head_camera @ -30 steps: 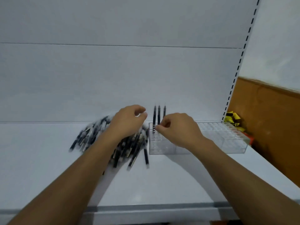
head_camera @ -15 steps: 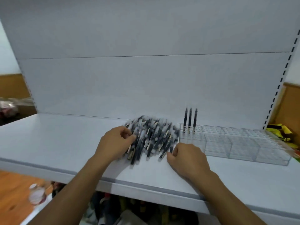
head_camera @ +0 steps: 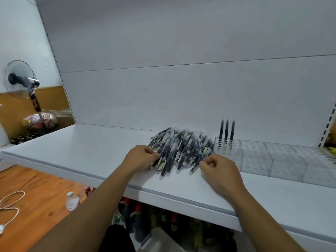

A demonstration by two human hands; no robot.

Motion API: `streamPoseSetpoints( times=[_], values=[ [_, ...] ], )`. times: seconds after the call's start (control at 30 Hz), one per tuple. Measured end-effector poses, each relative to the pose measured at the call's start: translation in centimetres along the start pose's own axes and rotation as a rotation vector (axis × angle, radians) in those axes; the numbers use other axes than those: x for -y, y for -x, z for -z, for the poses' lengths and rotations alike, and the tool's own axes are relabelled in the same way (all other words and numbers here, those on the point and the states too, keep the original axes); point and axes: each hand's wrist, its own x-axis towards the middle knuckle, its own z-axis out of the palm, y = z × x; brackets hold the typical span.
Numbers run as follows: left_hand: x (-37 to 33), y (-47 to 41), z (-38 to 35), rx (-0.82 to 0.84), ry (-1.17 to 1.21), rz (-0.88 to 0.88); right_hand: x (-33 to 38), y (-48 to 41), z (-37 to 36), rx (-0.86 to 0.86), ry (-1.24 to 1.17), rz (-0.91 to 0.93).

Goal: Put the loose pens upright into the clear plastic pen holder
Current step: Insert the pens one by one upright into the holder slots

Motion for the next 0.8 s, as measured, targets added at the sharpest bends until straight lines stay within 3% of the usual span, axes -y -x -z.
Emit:
streamPoseSetpoints(
  times=[0.2,0.4,0.57,0.8],
  values=[
    [0.0,-1.7,-0.5,0.03,0.133,0.047,-0.3,0.0,-0.2,0.013,-0.1,0.009],
    [1.0,-5.2,0.1,-0.266,0.09,-0.125,-0.1,0.1,-0.2,0.018,-0.12,-0.013],
    [2.4,-10.9,-0.2,-0.097,-0.095,-0.145,-0.1,0.4,0.0,0.046,-0.138,-0.026],
    [3.9,-17.1,-1.1,-0.06,-0.204,-0.138,-0.2,-0.1,-0.2,0.081,-0.155,-0.049]
  ],
)
